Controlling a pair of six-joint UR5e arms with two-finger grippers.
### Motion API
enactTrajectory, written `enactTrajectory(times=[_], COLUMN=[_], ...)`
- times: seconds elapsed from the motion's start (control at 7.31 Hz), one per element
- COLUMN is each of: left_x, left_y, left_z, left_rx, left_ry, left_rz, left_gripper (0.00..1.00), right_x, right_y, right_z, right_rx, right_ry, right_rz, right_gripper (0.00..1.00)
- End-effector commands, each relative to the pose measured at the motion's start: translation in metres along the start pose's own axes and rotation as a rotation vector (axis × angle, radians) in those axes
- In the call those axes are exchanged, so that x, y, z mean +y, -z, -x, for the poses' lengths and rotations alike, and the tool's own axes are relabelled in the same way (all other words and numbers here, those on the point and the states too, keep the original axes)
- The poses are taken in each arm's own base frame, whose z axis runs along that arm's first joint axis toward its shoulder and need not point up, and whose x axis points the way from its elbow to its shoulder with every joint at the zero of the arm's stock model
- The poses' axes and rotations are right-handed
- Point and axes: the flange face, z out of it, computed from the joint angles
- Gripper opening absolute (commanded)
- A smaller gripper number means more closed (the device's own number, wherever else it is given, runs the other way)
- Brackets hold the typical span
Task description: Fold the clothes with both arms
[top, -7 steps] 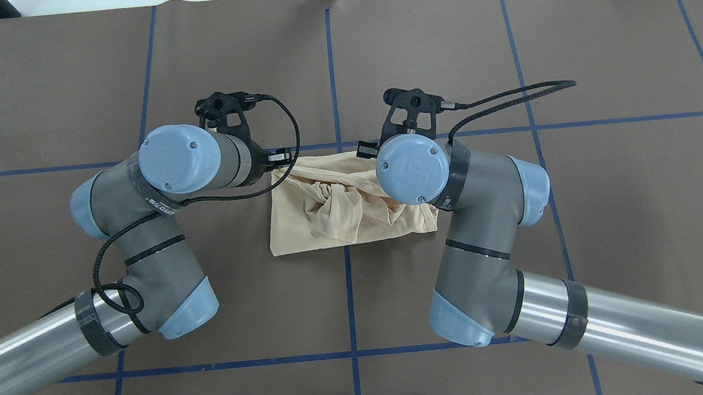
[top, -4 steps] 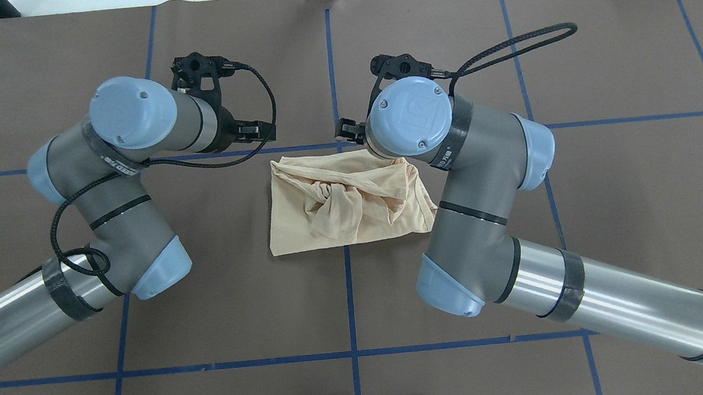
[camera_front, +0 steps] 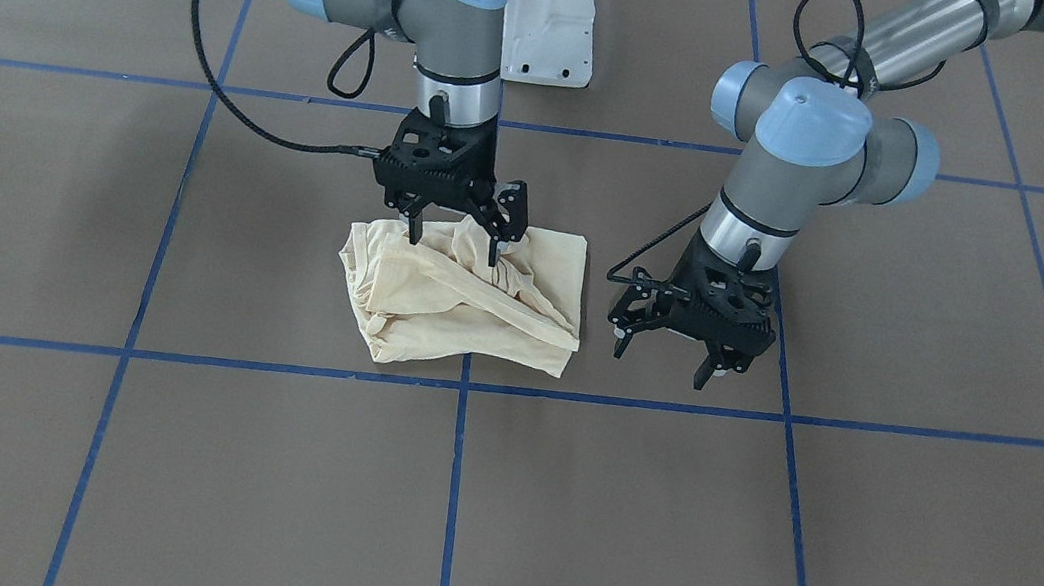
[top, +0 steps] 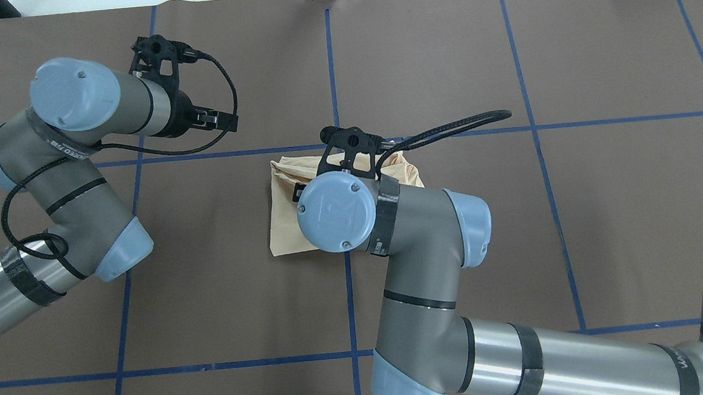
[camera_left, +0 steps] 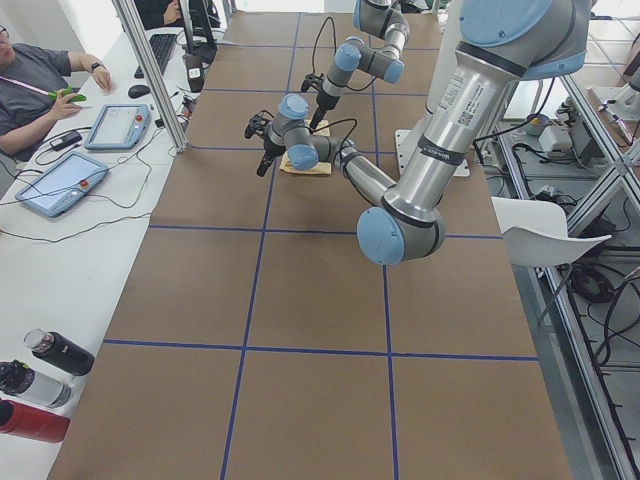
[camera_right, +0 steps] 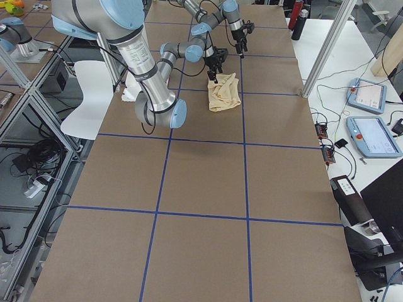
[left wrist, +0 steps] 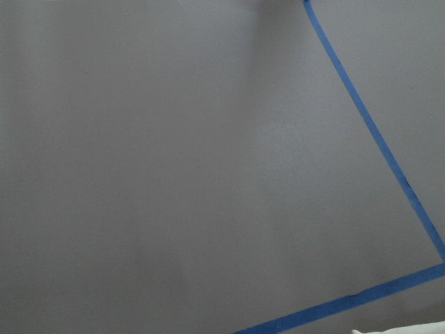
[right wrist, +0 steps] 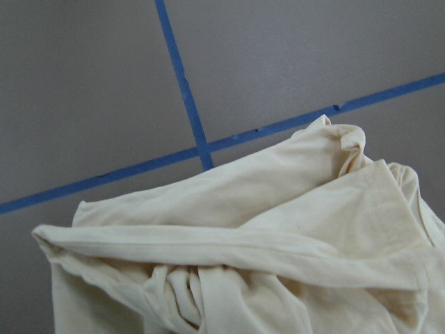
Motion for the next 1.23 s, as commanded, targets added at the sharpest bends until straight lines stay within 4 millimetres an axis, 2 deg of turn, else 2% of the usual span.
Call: enactTrajectory(times=[0.0, 0.14, 0.27, 0.41, 0.68, 0.82, 0.96, 1.09], left_x=[0.0, 0.001, 0.001, 0.001, 0.002, 0.002, 0.002, 0.002], left_y=[0.001, 0.0, 0.0, 0.0, 0.0, 0.0, 0.0, 0.0], left_z=[0.002, 0.002, 0.002, 0.002, 0.003, 0.003, 0.002, 0.003], left_rx=[0.003, 0.004, 0.004, 0.003, 0.003, 0.002, 0.002, 0.002], left_ry=[-0.004, -0.001, 0.002, 0.002, 0.008, 0.008, 0.009, 0.01], left_rz=[0.0, 0.003, 0.003, 0.002, 0.004, 0.003, 0.004, 0.003], left_gripper=[1.0, 1.0, 1.0, 1.0, 1.0, 1.0, 1.0, 1.0], right_x=[0.023, 0.022, 0.017, -0.01, -0.079, -0.106, -0.123, -0.134], right_y=[-0.027, -0.023, -0.022, -0.024, -0.045, -0.064, -0.092, -0.114], right_z=[0.002, 0.008, 0.009, 0.005, -0.006, -0.01, -0.013, -0.01], right_rx=[0.048, 0.04, 0.039, 0.046, 0.071, 0.057, 0.049, 0.021], right_ry=[0.003, 0.0, 0.006, 0.015, 0.053, 0.083, 0.088, 0.092], right_rz=[-0.032, -0.033, -0.037, -0.062, -0.125, -0.152, -0.169, -0.184], right_gripper=[0.74, 0.31, 0.0, 0.0, 0.0, 0.0, 0.0, 0.72])
